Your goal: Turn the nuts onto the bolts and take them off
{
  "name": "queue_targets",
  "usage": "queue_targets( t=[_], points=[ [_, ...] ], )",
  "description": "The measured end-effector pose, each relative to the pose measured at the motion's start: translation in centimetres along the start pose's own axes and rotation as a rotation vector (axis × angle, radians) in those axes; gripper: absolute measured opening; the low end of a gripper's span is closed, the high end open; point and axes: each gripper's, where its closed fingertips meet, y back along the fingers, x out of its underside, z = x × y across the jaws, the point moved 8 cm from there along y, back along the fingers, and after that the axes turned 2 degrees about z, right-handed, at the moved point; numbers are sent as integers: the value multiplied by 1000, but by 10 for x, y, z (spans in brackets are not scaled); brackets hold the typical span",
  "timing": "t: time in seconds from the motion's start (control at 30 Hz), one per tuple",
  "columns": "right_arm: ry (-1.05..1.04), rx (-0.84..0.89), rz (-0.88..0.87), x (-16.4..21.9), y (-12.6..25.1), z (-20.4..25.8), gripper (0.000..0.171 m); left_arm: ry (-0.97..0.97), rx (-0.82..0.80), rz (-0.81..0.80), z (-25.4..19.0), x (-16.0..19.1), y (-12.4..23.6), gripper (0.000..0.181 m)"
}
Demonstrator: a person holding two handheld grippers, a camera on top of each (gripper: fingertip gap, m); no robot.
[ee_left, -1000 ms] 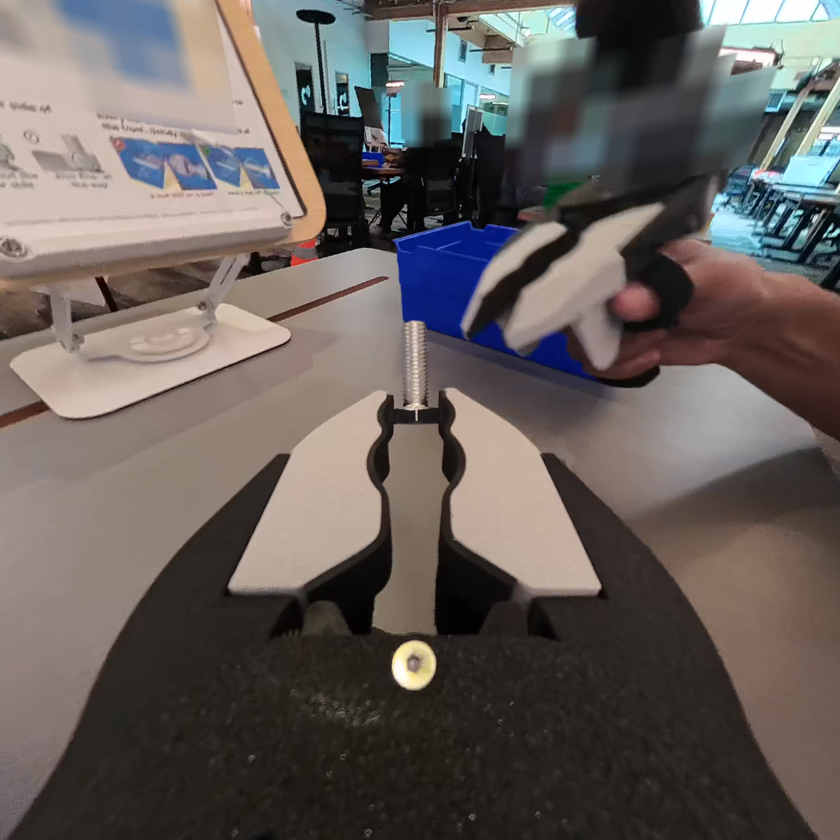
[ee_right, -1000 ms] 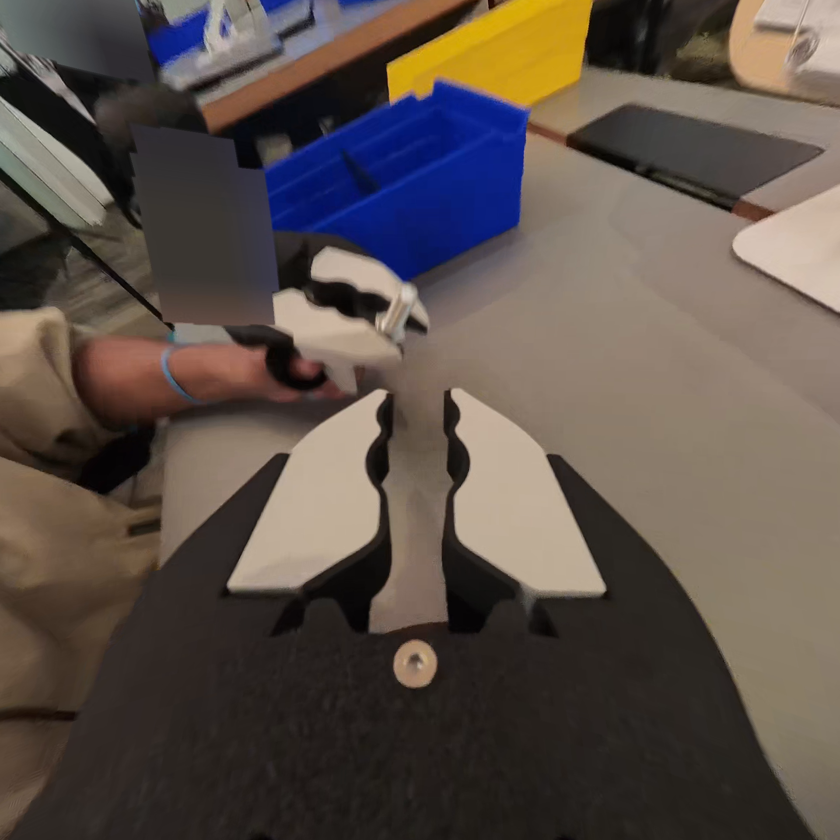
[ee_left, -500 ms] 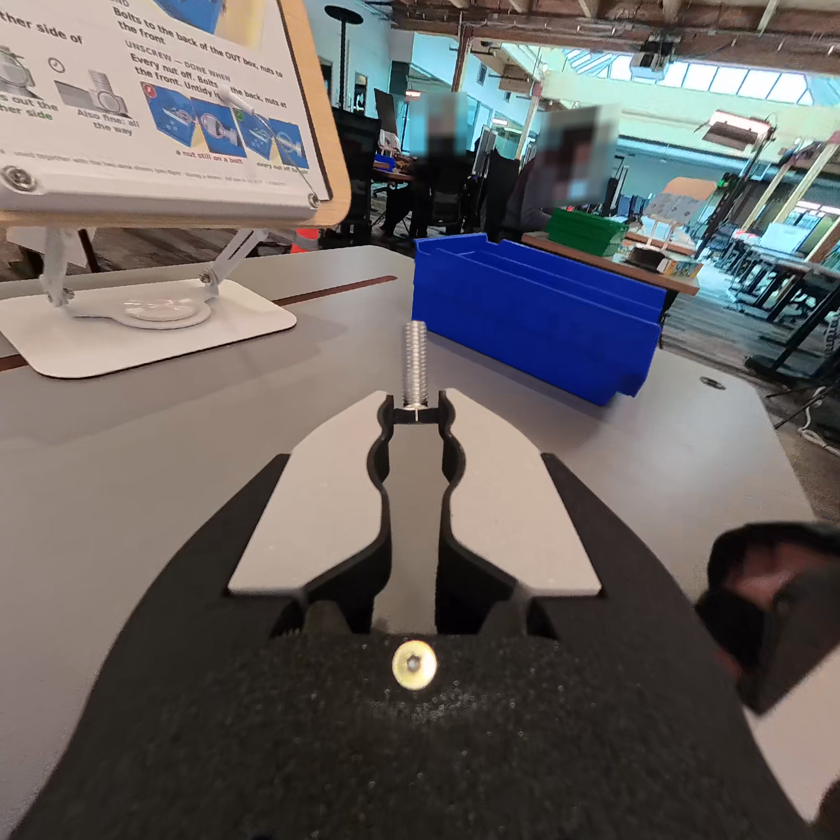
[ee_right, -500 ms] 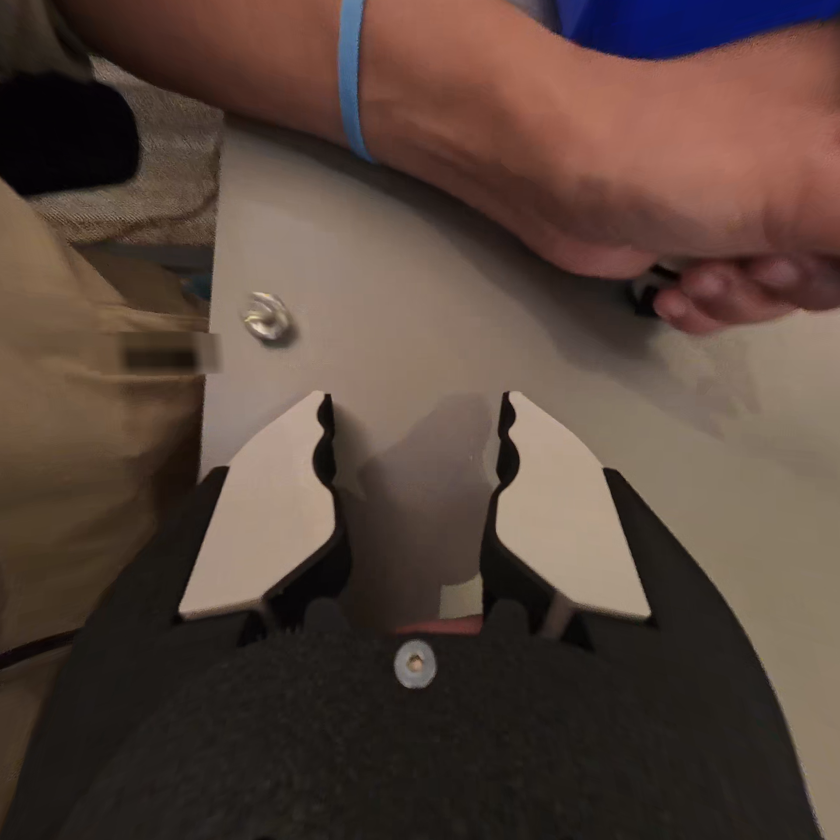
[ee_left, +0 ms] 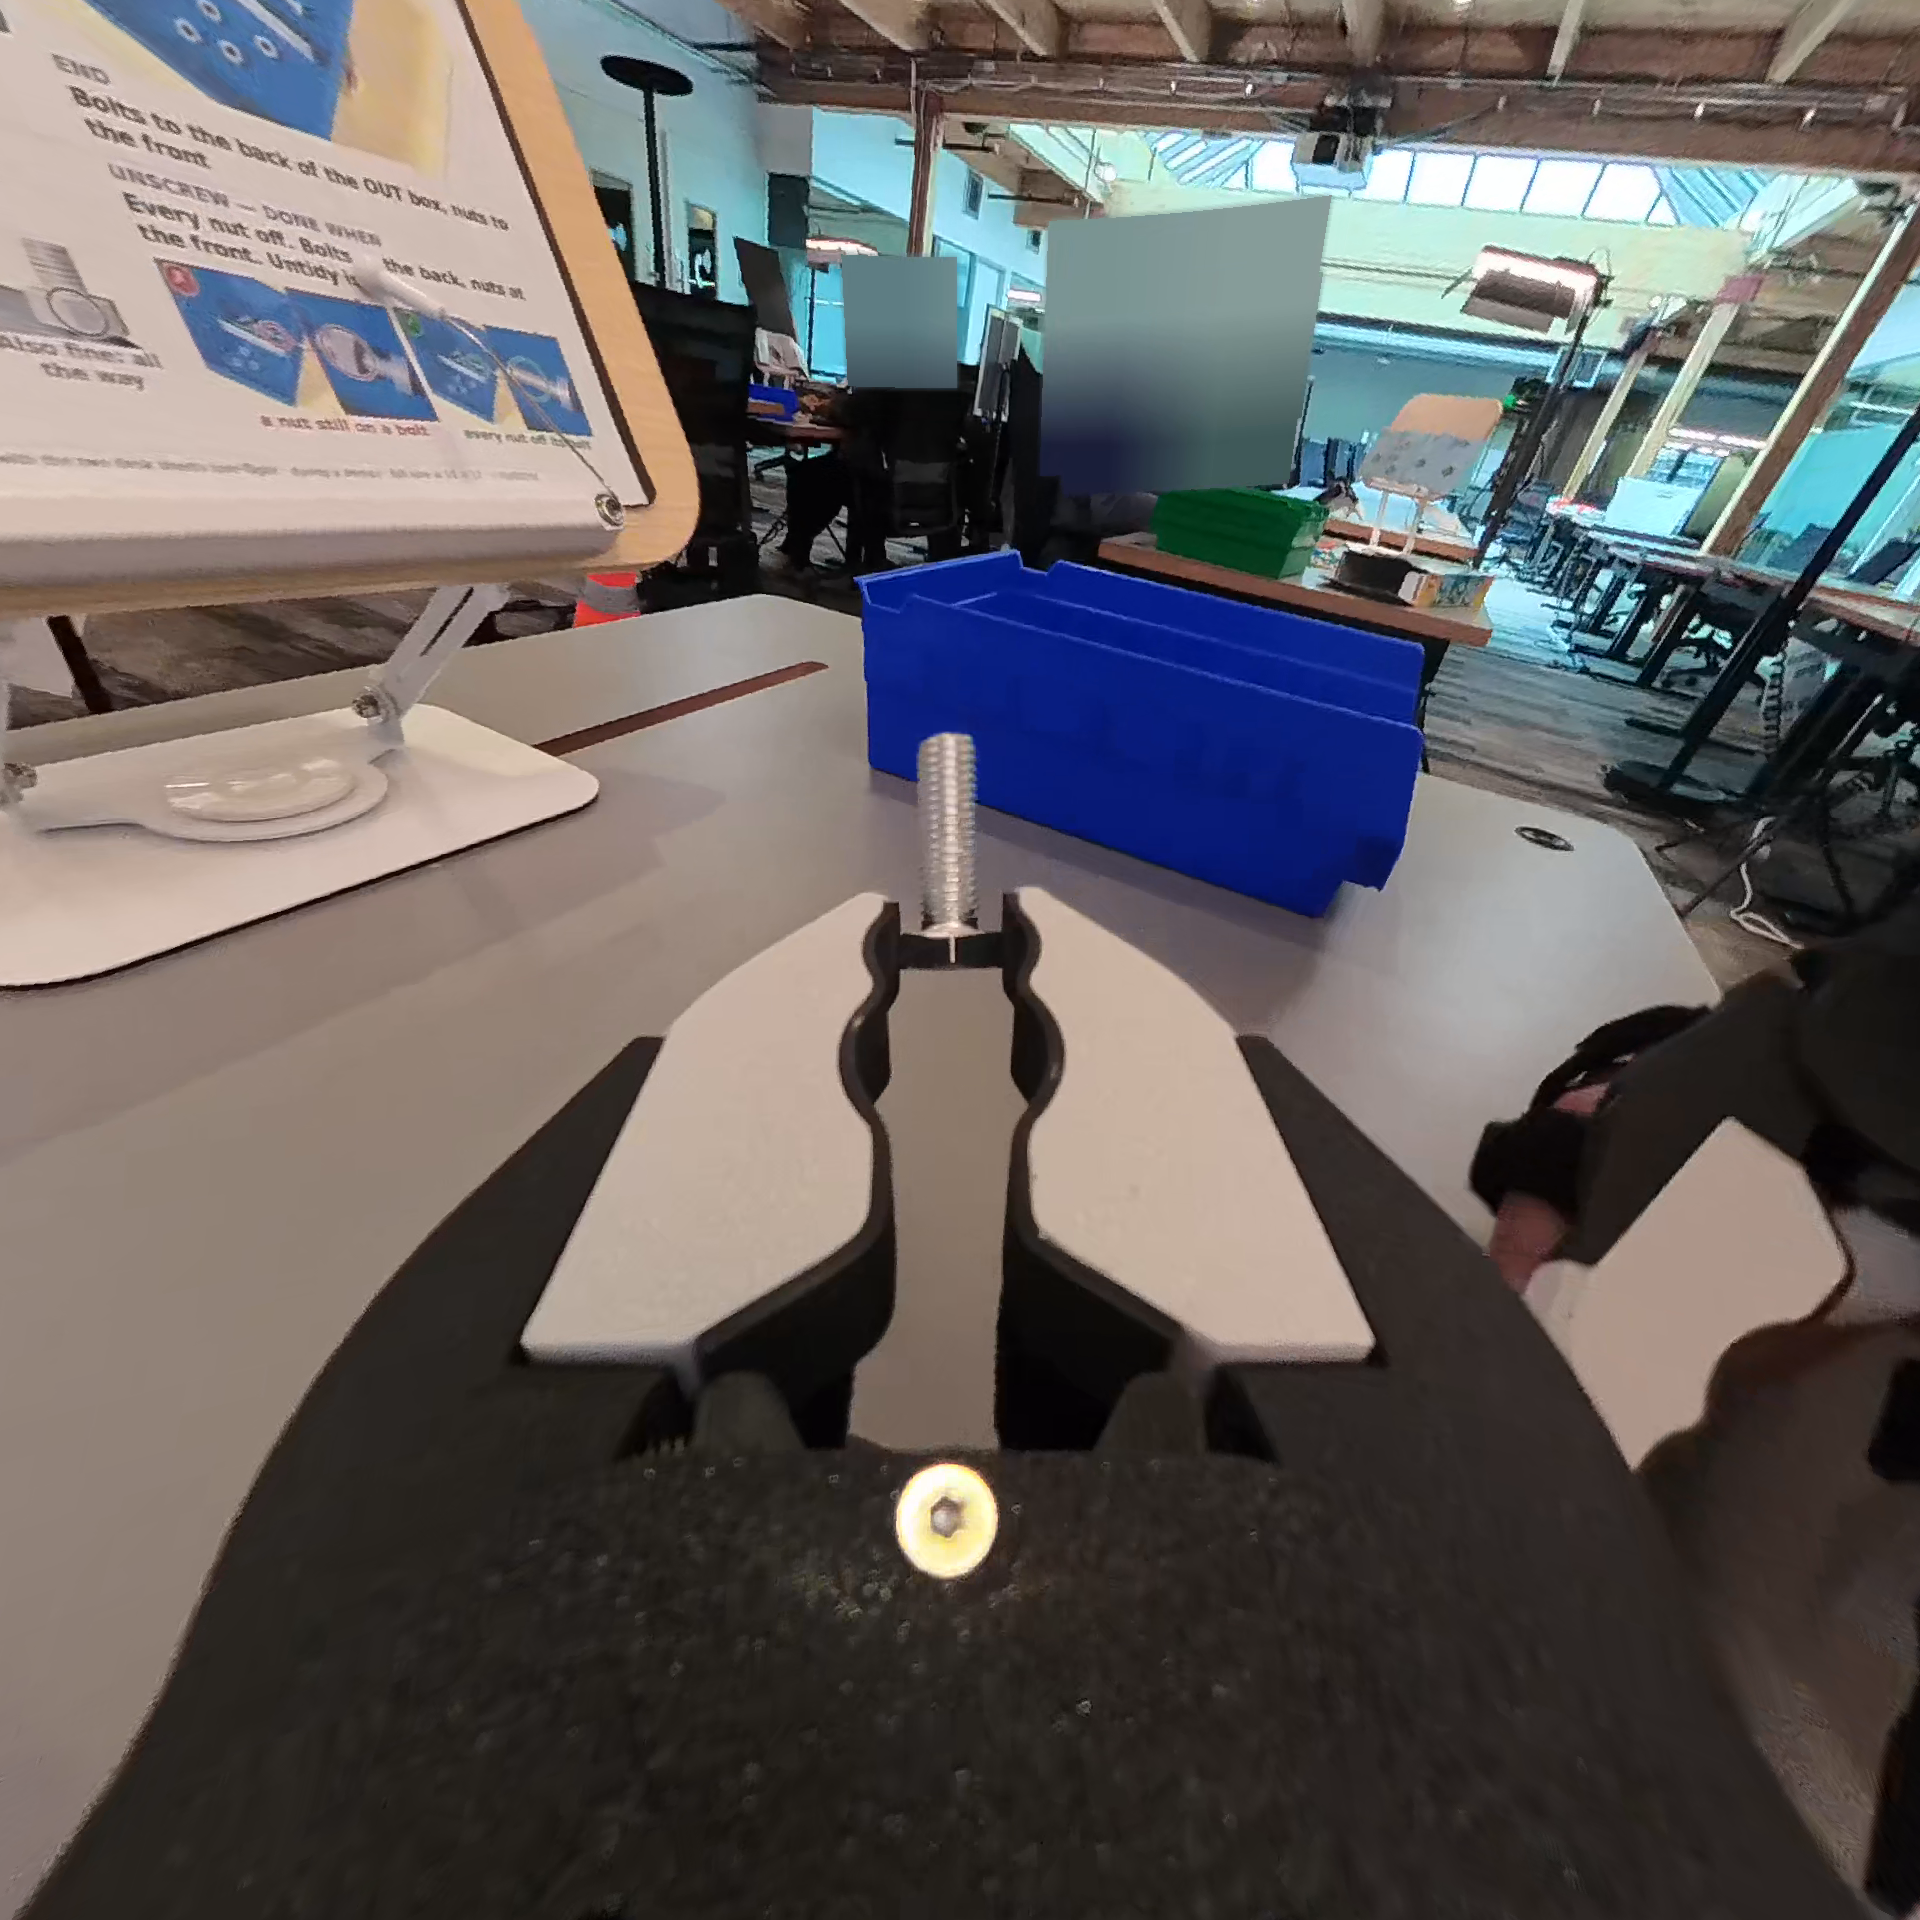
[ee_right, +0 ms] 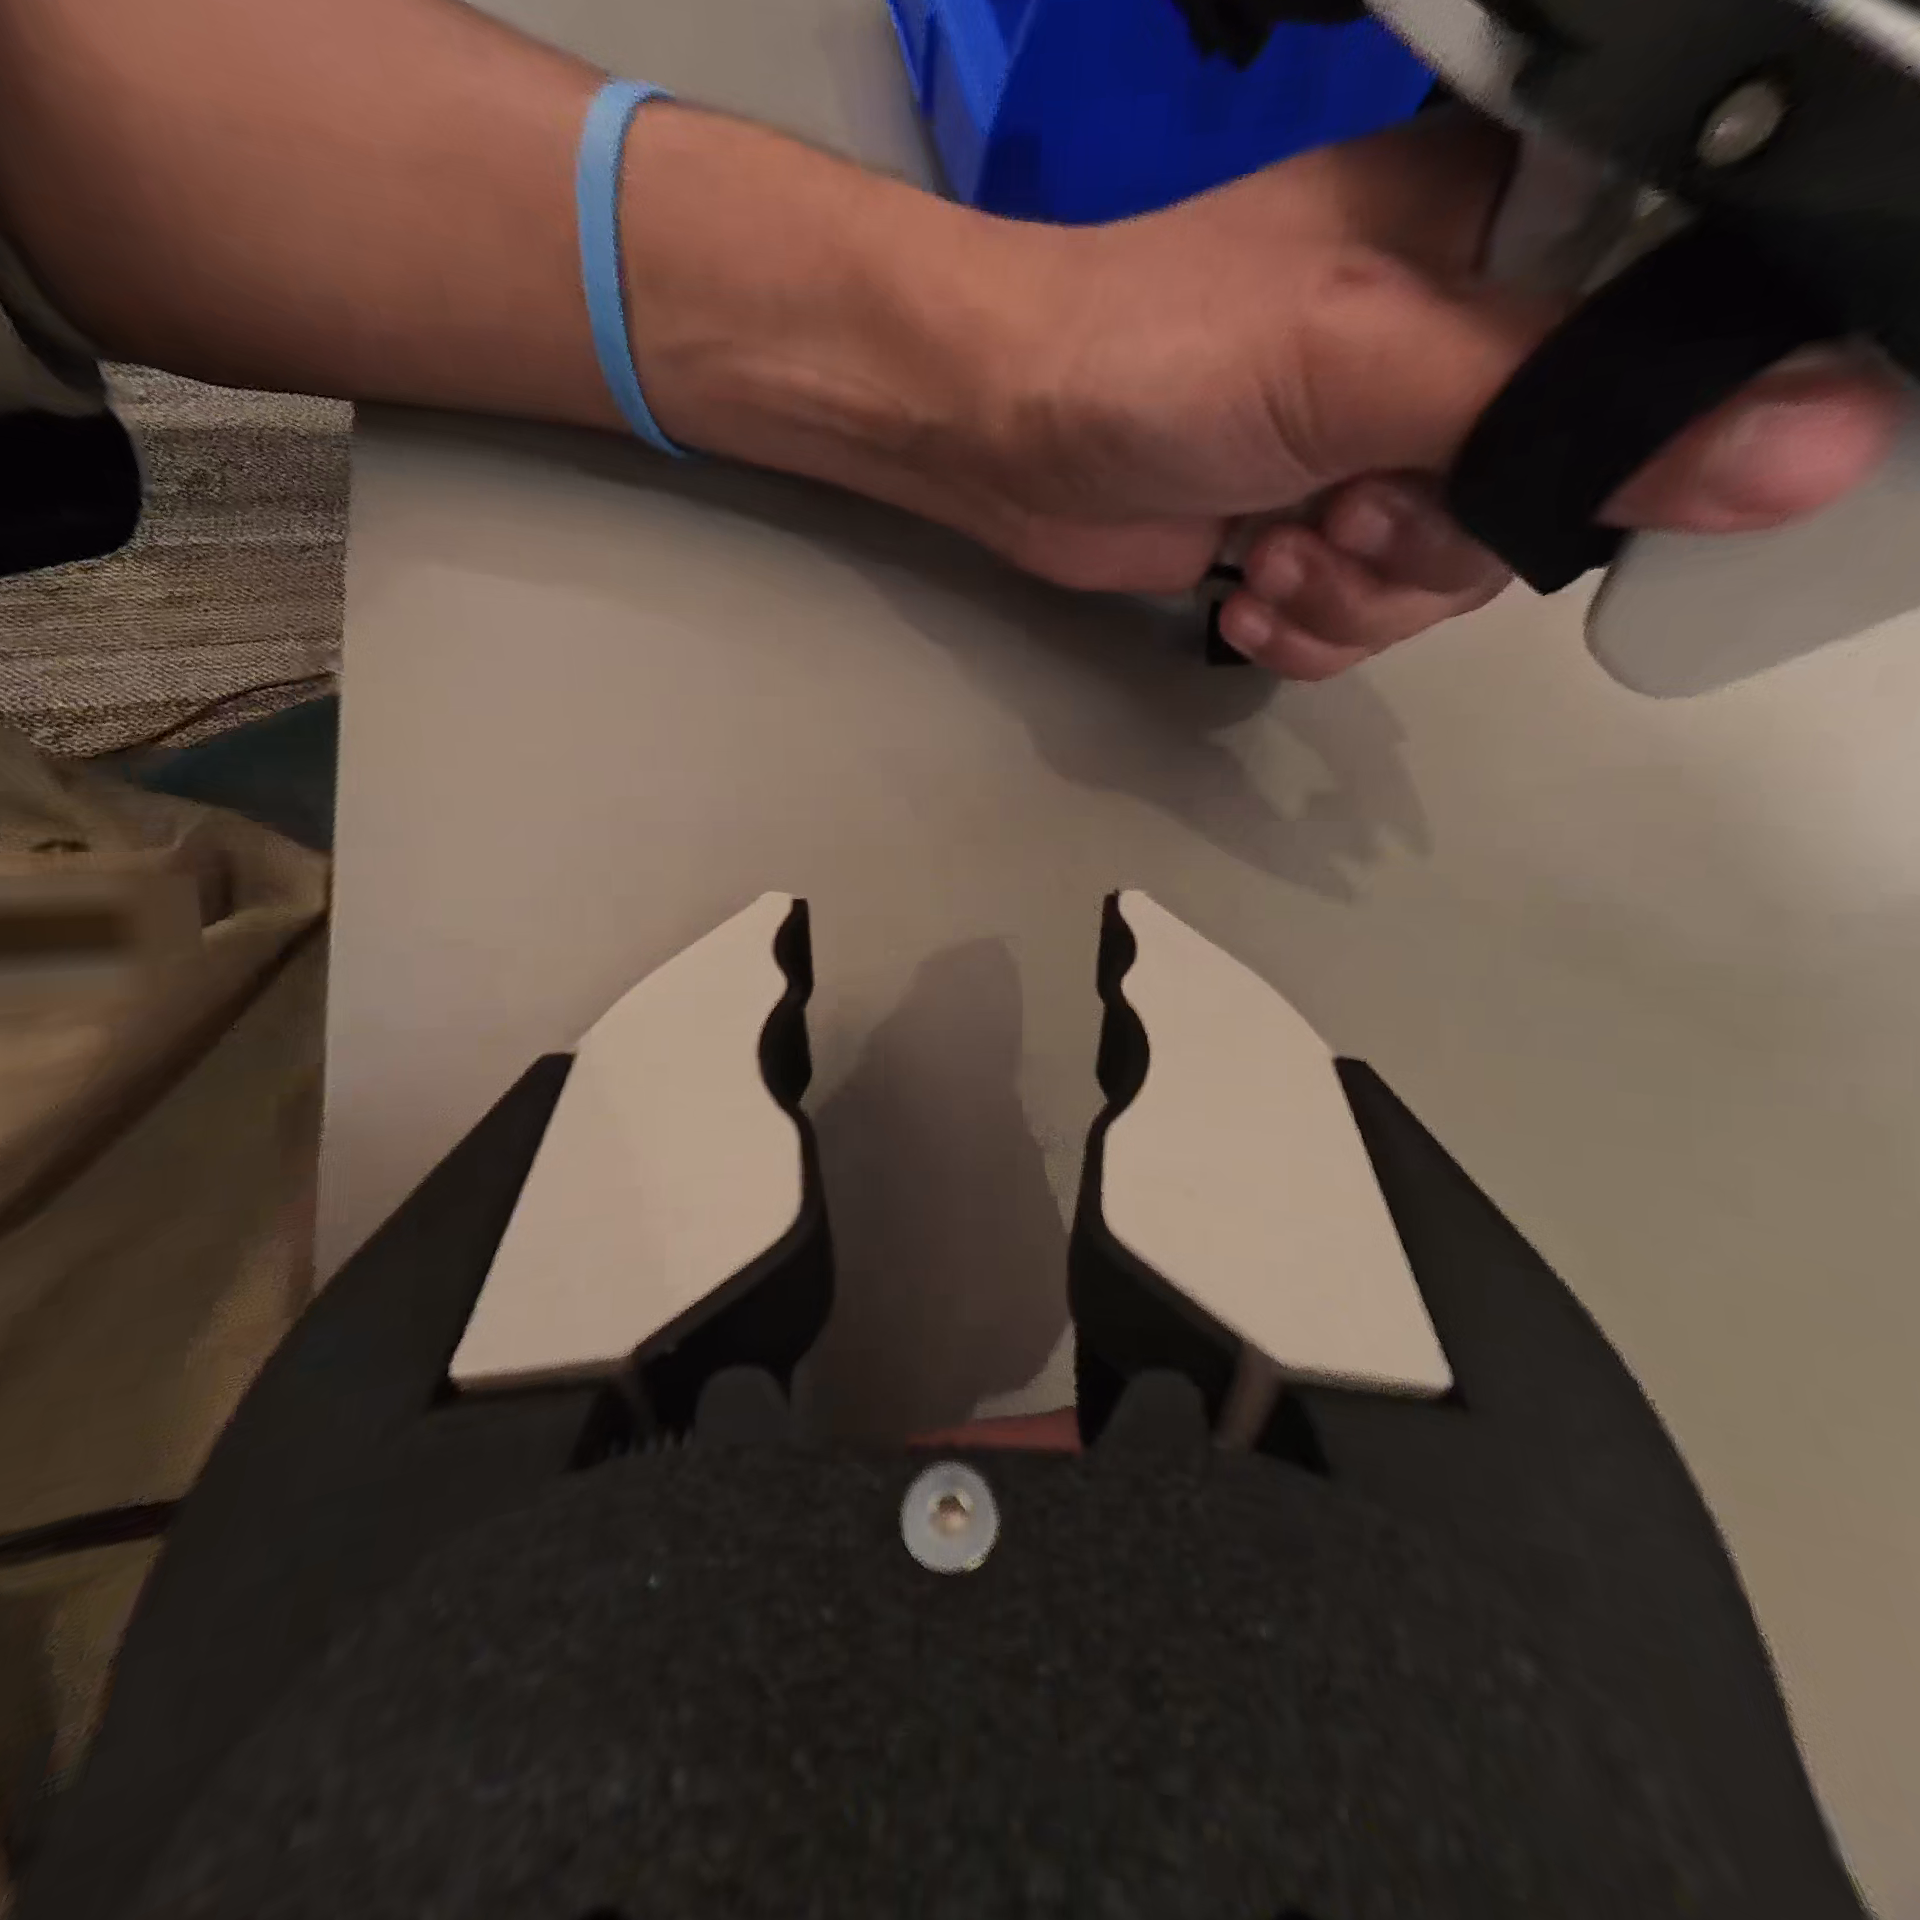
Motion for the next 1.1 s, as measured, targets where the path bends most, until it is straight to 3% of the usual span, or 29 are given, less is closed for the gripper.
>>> queue_targets(
  t=[0.03, 0.17, 0.33, 0.57, 0.7, 0.87, 0.93, 1.1],
  points=[
    [1, 2, -7, -1, 3, 2, 51, 1, 0, -1, 2, 0, 4, 18],
    [5, -7, -33, -9, 7, 17, 48, 61, 21, -52, 6, -5, 20, 18],
    [97, 122, 26, -5, 12, 28, 47, 81, 55, -95, -6, -17, 50, 18],
    [-90, 192, -110, -9, 52, 2, 47, -25, 27, 71, -78, -4, 146, 18],
    [-130, 227, -176, -14, 67, -13, 46, -155, -136, 86, -118, -1, 224, 18],
    [-145, 238, -162, -4, 64, -25, 44, -128, -354, 28, -143, 19, 321, 18],
    [-170, 219, -167, -1, 59, -26, 44, -92, -415, 7, -148, 31, 344, 18],
    [-224, 131, -199, -11, 42, -19, 43, -69, -415, -29, -165, 42, 360, 18]
  ],
)
